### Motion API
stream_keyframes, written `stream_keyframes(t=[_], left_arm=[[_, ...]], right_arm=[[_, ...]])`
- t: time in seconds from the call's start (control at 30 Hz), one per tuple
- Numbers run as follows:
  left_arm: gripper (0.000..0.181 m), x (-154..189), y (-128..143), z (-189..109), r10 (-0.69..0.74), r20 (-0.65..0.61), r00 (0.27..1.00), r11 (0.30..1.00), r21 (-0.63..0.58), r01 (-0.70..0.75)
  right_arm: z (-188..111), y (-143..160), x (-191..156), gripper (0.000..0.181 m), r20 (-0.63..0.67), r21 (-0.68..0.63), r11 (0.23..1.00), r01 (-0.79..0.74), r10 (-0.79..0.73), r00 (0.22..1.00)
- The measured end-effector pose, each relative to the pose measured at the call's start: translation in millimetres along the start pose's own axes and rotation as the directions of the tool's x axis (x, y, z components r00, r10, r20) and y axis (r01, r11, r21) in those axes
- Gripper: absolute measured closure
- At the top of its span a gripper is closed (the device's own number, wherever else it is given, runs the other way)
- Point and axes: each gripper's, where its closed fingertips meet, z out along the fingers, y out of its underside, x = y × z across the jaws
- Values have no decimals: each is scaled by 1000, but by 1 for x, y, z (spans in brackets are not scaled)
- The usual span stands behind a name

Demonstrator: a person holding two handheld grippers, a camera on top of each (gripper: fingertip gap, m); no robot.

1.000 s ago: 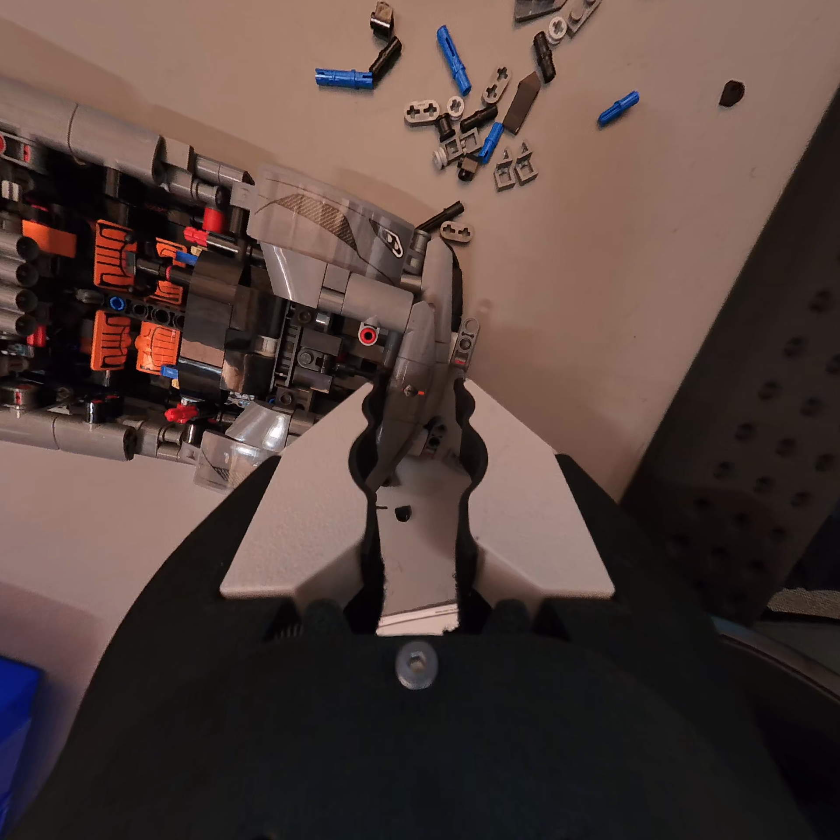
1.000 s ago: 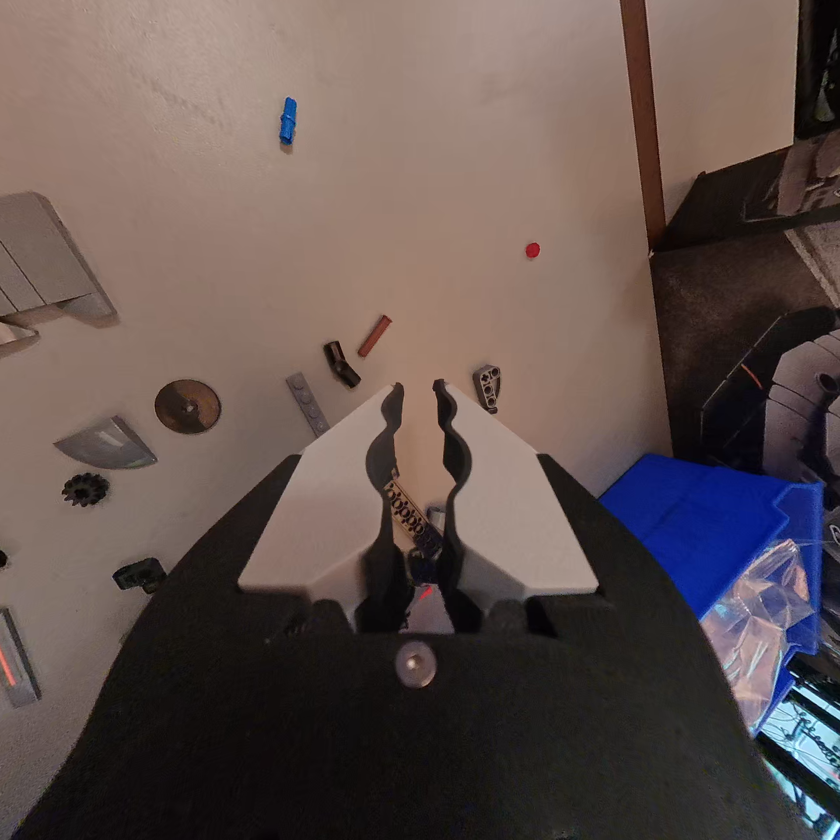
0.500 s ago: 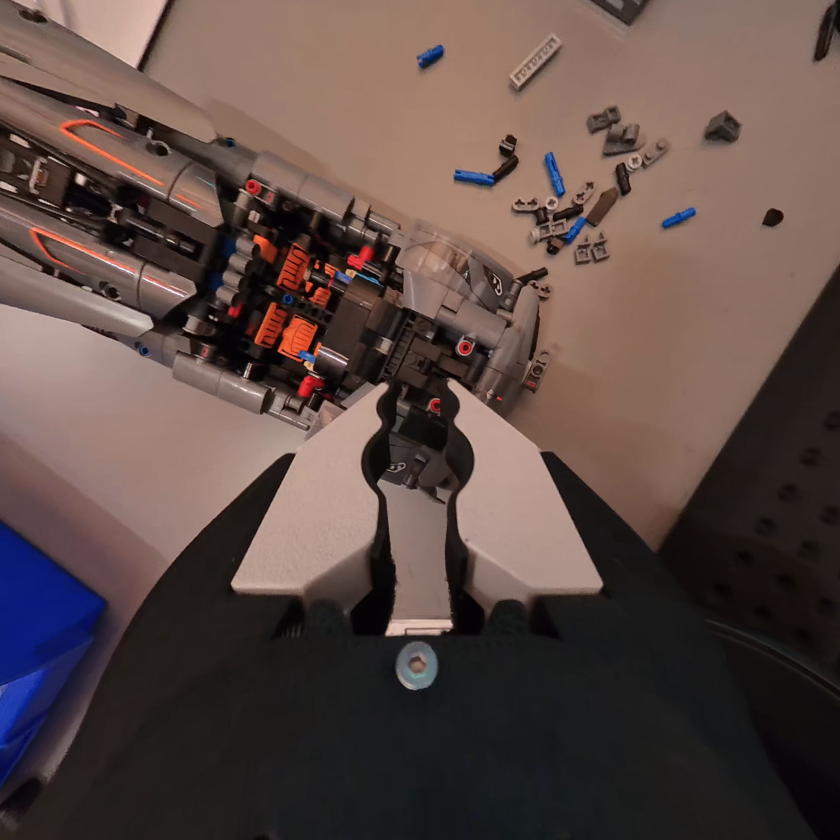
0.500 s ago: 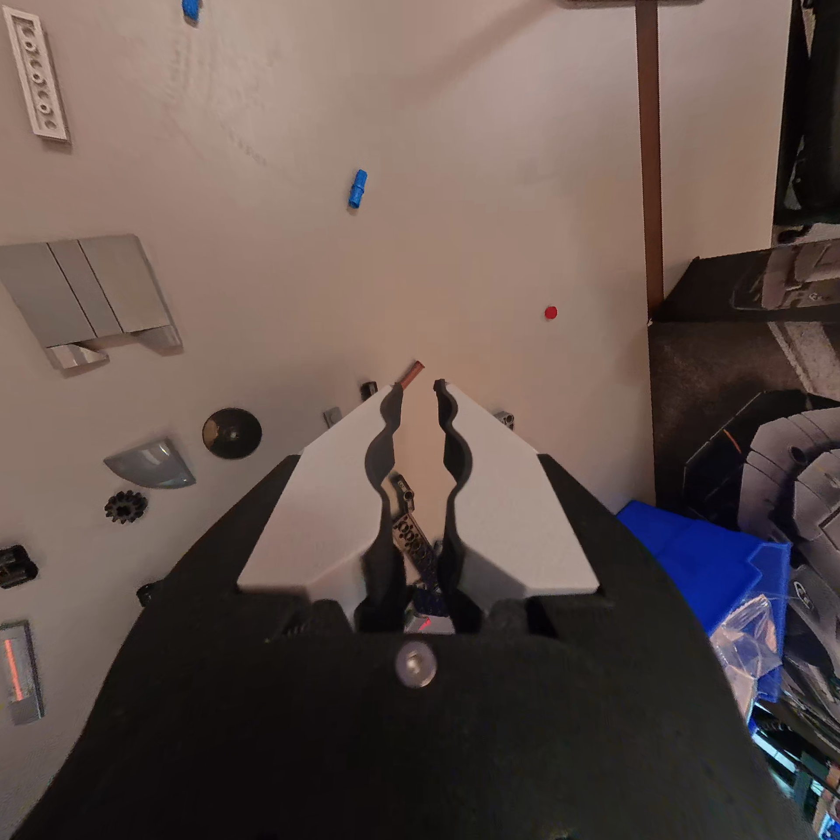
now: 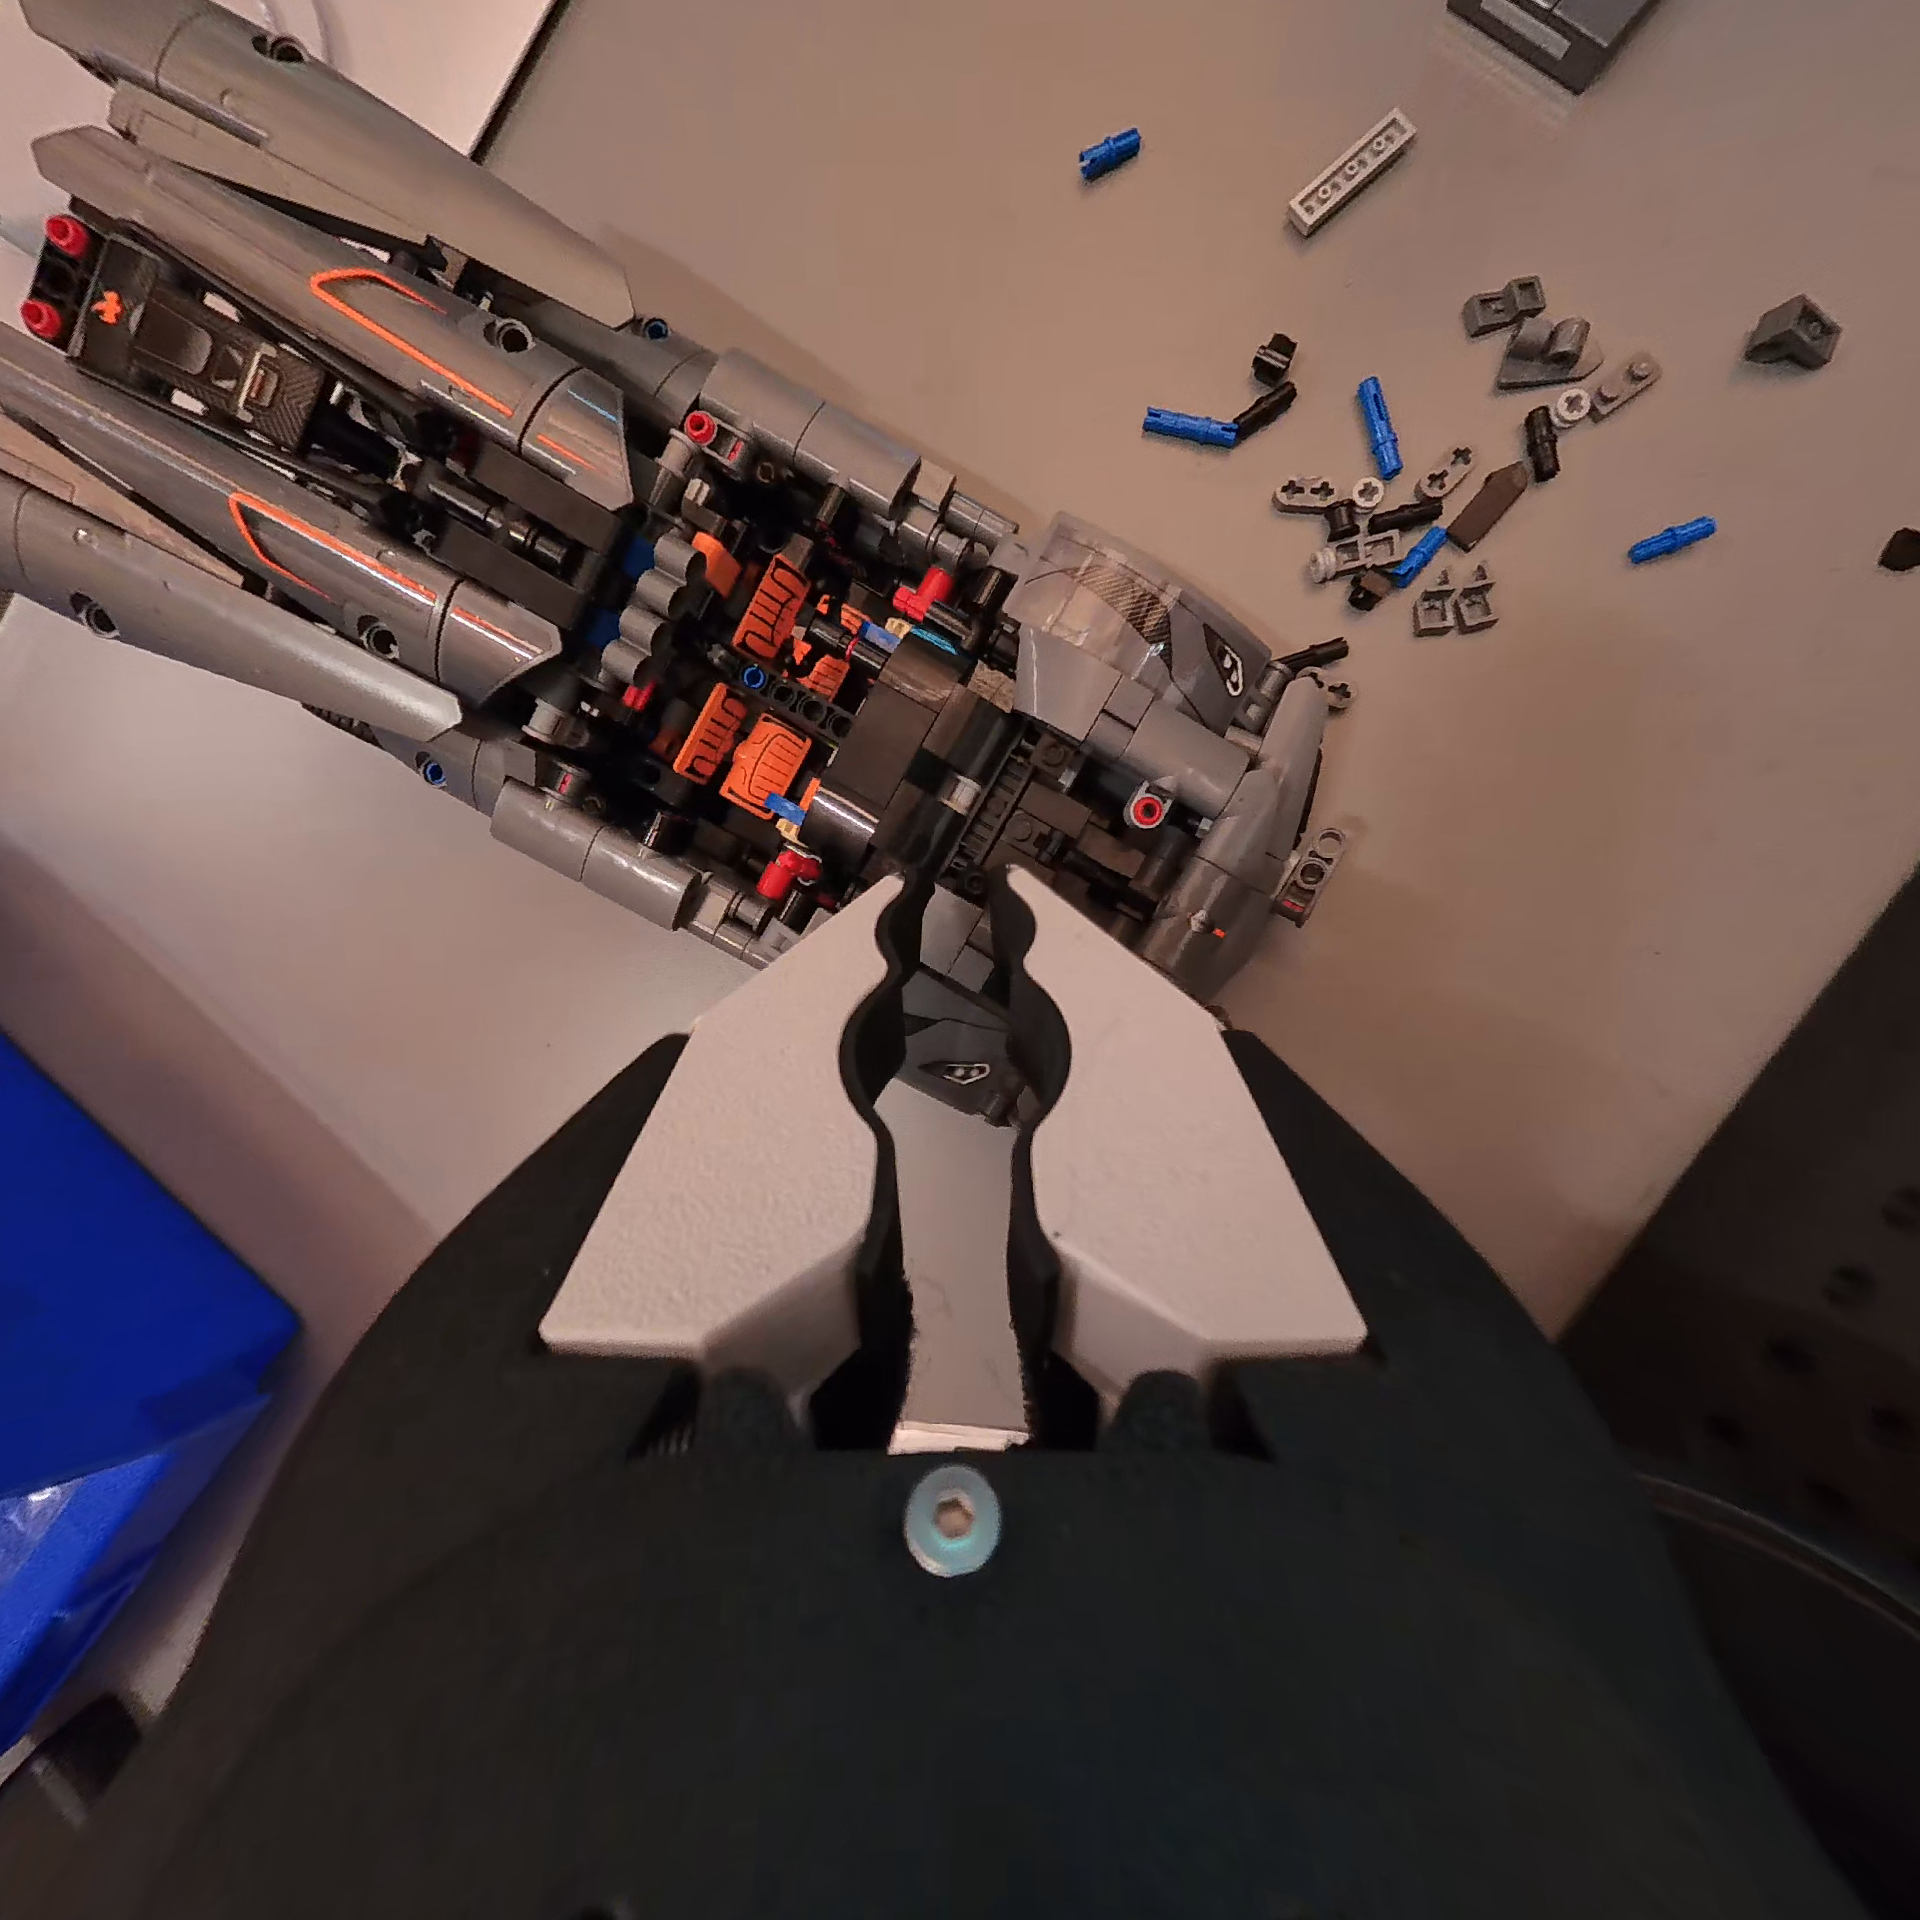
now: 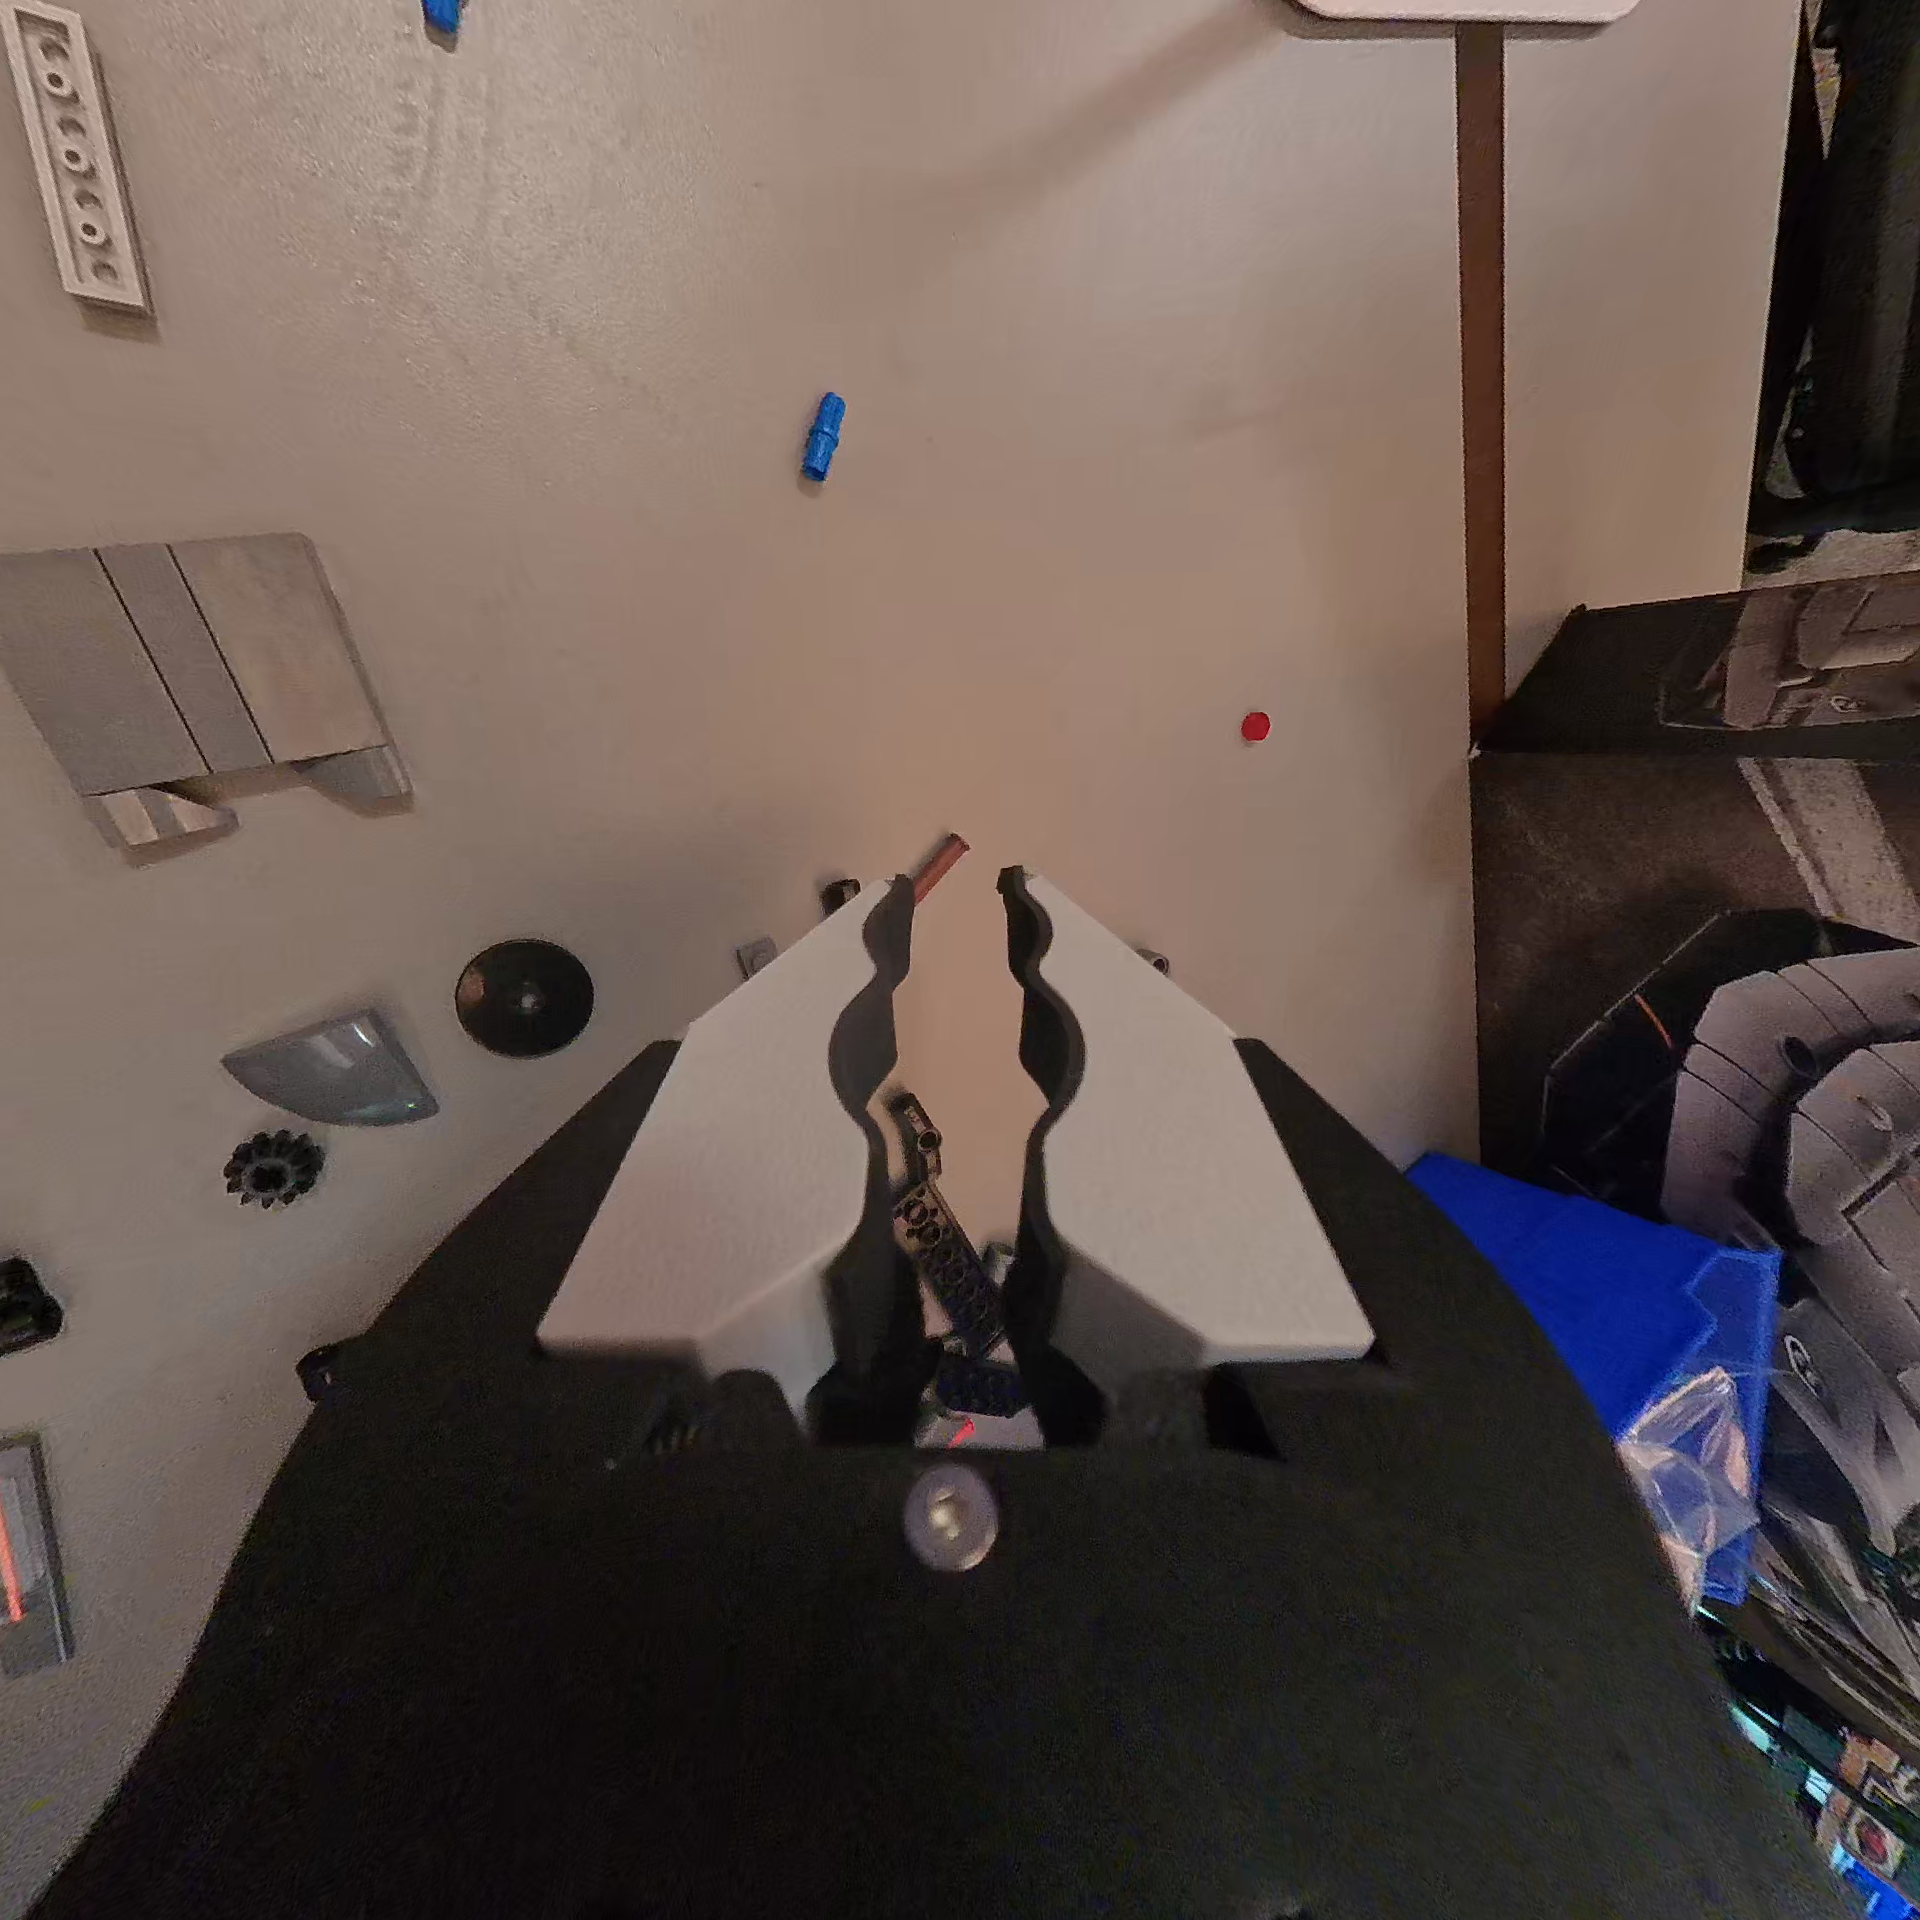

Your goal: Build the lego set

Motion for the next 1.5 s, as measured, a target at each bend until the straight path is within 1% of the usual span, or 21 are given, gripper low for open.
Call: stream_keyframes(t=[0.4, 0.8, 0.87, 1.03, 1.1, 1.2, 1.33, 1.4, 1.5], left_arm=[[174, -11, -2, -2, -29, 46, 999, 999, 20, 28], [176, -12, -3, 1, -11, 79, 997, 1000, 3, 10], [177, -13, -5, 0, -12, 83, 996, 1000, 14, 11], [177, -17, -8, -3, -27, 100, 995, 999, 39, 23], [177, -17, -9, -4, -33, 95, 995, 998, 48, 29], [178, -18, -9, -4, -38, 98, 994, 998, 52, 33], [178, -18, -9, -4, -39, 97, 995, 998, 57, 34], [178, -19, -9, -4, -39, 99, 994, 998, 55, 34], [178, -19, -10, -3, -37, 104, 994, 998, 56, 31]], right_arm=[[-1, -1, 5, 163, -14, 18, 1000, -12, 13, 1000], [1, 1, 5, 162, -24, 3, 1000, 7, -7, 1000], [-1, 3, 12, 161, -52, 2, 1000, -22, 22, 998], [-14, -2, 39, 140, -92, 110, 973, -205, 216, 972], [-18, 0, 46, 136, -101, 134, 961, -243, 257, 961], [-15, 3, 46, 134, -89, 127, 959, -255, 267, 960], [-7, 2, 36, 136, -37, 116, 965, -237, 242, 969], [-4, 3, 34, 136, -41, 96, 971, -218, 222, 974], [-5, 2, 33, 138, -32, 101, 972, -213, 217, 976]])
